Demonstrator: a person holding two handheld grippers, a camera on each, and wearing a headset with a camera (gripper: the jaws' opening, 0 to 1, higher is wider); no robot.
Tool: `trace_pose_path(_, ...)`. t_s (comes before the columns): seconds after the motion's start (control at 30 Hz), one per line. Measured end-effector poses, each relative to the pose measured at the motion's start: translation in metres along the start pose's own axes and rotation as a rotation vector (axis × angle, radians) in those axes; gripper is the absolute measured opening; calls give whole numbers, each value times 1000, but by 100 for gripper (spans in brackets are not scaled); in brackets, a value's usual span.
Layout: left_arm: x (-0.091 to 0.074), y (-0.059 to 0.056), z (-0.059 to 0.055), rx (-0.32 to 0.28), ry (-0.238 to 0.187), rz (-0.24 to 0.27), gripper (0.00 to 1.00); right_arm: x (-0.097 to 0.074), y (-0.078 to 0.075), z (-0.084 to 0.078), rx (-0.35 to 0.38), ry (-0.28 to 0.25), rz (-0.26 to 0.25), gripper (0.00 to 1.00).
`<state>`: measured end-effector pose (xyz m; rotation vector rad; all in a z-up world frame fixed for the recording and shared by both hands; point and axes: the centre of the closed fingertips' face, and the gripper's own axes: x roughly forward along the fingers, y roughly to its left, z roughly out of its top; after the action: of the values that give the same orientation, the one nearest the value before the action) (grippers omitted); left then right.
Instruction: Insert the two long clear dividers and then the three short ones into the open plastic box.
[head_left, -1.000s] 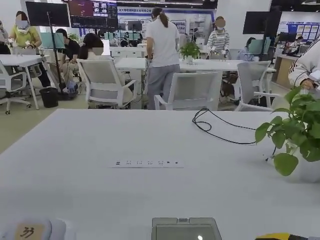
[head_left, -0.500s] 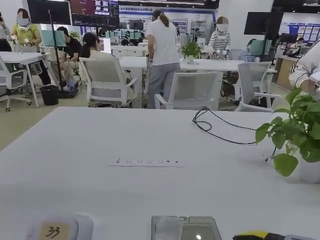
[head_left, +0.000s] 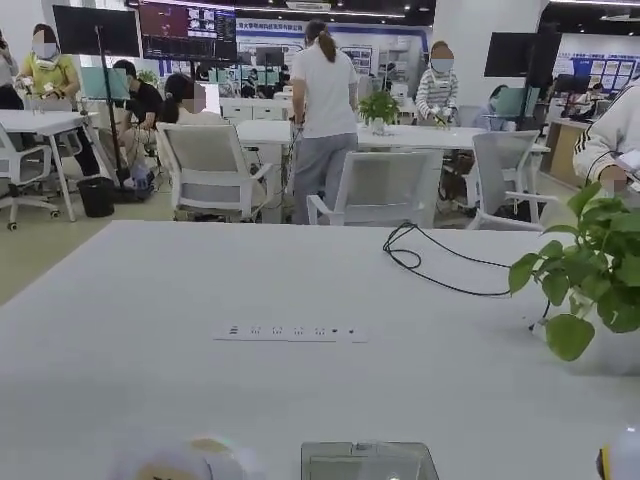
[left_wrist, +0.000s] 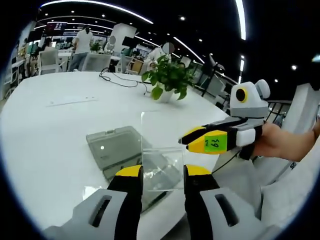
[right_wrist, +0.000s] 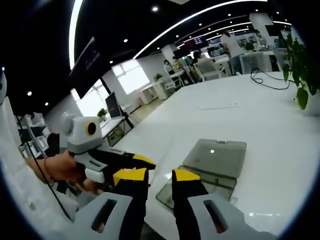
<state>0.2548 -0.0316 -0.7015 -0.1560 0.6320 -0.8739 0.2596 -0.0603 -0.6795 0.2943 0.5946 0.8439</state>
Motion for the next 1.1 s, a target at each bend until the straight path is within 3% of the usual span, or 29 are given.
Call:
trace_pose_path(0.27,2,-5,-3,44,10,-9,30,4,1,-6,43,8,-11,13)
trace_pose_path(0.77,5,-7,-6,34,8,-19,30,10,1,-12,82,23,-33,9)
trace_pose_path(1.1,7,-10,-5,35,-1,-36,34,11,-1,-6,114,15,-50,7)
